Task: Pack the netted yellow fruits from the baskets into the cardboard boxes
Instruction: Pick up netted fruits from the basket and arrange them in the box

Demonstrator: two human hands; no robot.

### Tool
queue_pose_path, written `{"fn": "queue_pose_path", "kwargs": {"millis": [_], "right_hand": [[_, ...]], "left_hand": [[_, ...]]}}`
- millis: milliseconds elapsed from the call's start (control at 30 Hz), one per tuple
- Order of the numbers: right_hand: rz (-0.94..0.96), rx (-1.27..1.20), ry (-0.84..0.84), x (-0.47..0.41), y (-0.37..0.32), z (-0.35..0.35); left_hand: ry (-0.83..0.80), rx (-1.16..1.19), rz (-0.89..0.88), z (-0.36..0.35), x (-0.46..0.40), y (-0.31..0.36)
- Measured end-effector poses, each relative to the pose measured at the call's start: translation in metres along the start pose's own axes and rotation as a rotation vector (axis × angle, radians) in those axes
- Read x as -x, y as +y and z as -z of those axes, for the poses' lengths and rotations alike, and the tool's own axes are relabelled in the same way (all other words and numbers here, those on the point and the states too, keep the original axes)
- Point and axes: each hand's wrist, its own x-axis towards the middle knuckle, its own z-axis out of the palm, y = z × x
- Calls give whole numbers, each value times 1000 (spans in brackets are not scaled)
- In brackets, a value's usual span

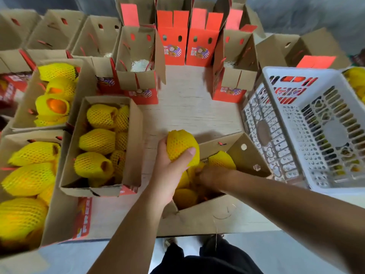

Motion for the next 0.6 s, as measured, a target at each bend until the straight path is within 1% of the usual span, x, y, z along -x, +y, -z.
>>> {"fn": "queue_pose_path", "kwargs": {"millis": [67,100,133,167,200,233,267,300,333,367,400,433,467,500,533,567,600], "right_hand": [[13,-22,-31,5,-3,10],[34,-104,-12,12,0,15],[84,-281,41,22,4,21],[159,-579,98,35,8,26],[258,-941,133,48,9,28],[341,-1258,142,60,7,28],[385,-1448,173,67,4,26],[390,-1530,256,71,2,21],[369,-1539,364,73,2,14],[326,-1503,477,76,6,11],[259,-1414,573,81,13,11],[179,-1242,640,86,23,13],[73,-969,642,91,34,17],[-45,-625,549,91,46,19],[-162,-293,415,87,52,20],[-240,-67,291,80,54,20],[-306,-2,191,71,52,18]], "left_hand": [[10,-50,-39,3,-4,-3],[11,-74,-49,3,-5,-5],[-7,-78,-42,3,-4,-7],[-43,-94,-29,2,-1,-7],[-90,-117,6,-3,1,-7],[-153,-135,38,-7,5,-4],[-210,-108,85,-16,5,-4],[-247,-61,146,-24,6,-4],[-264,-28,228,-30,4,-1],[-245,-47,287,-34,-1,-1],[-254,-110,330,-35,-3,1],[-311,-231,305,-32,-4,-2],[-379,-369,250,-27,-4,-7],[-404,-491,217,-23,-4,-12],[-419,-568,234,-22,-6,-16],[-426,-682,258,-22,-5,-20],[-469,-838,261,-29,-10,-26]]}}
